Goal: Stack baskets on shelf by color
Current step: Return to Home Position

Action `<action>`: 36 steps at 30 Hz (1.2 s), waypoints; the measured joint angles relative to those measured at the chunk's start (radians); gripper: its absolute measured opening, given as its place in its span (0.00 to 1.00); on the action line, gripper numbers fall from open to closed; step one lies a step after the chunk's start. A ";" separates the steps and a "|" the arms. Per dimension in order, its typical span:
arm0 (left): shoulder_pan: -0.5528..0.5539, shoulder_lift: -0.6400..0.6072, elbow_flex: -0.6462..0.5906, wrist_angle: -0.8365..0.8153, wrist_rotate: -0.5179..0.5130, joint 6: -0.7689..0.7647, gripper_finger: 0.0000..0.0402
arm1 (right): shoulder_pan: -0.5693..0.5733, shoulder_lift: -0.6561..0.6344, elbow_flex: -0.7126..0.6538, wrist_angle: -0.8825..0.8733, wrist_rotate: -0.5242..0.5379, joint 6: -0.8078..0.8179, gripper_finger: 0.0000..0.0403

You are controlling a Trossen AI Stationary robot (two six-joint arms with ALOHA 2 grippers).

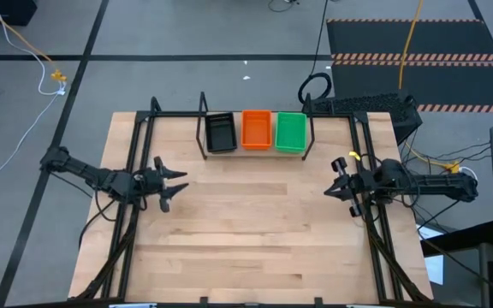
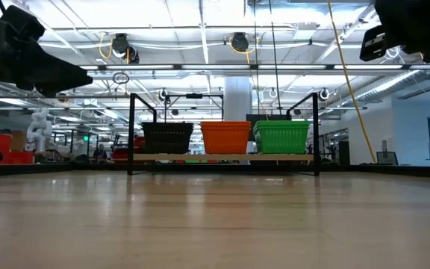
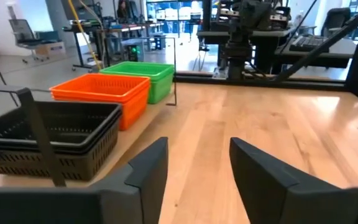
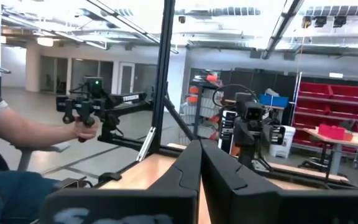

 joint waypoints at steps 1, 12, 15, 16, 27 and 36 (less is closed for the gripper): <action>0.004 0.000 0.000 0.000 0.000 0.000 0.42 | 0.000 0.000 0.000 0.000 -0.001 0.000 0.01; 0.014 0.001 0.000 -0.008 0.063 -0.002 0.17 | 0.000 0.002 -0.002 -0.053 0.001 0.020 0.01; 0.014 0.001 0.000 -0.004 0.062 0.063 0.07 | 0.000 0.002 -0.003 -0.045 0.001 0.023 0.01; 0.014 0.001 0.001 -0.002 0.054 0.094 0.04 | 0.000 0.002 -0.003 -0.040 0.002 0.018 0.01; 0.014 0.001 0.015 0.001 0.010 0.177 0.10 | 0.000 0.002 -0.003 -0.046 0.002 -0.007 0.01; 0.014 0.001 0.015 0.001 0.010 0.177 0.11 | 0.000 0.002 -0.003 -0.046 0.002 -0.001 0.01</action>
